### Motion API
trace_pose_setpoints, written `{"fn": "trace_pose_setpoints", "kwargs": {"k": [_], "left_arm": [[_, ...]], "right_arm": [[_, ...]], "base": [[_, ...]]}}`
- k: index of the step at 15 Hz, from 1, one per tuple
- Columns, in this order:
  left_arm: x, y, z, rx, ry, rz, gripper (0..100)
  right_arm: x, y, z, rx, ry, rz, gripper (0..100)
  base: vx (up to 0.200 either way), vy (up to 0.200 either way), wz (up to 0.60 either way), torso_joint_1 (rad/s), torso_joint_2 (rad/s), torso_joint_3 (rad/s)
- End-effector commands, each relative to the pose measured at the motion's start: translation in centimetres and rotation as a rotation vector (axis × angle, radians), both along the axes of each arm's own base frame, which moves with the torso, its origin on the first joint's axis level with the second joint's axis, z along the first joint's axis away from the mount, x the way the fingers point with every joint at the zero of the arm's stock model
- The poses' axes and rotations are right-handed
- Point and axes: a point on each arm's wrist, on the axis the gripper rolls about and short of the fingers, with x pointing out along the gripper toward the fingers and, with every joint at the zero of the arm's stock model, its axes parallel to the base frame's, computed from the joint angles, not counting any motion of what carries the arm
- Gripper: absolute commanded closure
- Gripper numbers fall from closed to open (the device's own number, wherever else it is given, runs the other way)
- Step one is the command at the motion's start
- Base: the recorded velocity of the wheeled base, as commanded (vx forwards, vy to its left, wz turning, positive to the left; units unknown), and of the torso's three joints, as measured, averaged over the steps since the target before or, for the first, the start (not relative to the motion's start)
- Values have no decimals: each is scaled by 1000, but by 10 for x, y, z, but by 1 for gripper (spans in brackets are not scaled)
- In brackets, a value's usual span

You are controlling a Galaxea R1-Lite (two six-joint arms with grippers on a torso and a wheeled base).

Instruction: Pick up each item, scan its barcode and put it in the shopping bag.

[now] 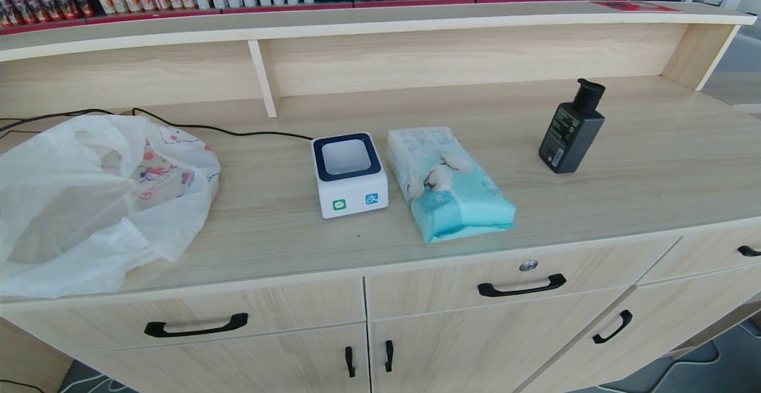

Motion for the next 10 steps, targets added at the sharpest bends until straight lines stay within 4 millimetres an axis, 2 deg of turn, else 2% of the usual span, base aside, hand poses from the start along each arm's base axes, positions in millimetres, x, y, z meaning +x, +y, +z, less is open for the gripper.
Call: {"fn": "trace_pose_setpoints", "kwargs": {"k": [1,2,5,7,10], "left_arm": [[0,0,0,0,-1,0,0],[0,0,0,0,2,0,0],[0,0,0,0,-1,0,0],[0,0,0,0,-1,0,0],[0,0,0,0,-1,0,0]], "right_arm": [[19,0,50,4,49,27,0],[39,1,80,4,32,47,0],[102,4,123,23,-90,62,0],[147,7,132,30,-192,63,0],[194,26,135,44,-239,163,0]], "base": [[0,0,0,0,0,0],[0,0,0,0,0,0],[0,0,0,0,0,0],[0,0,0,0,0,0],[0,0,0,0,0,0]]}}
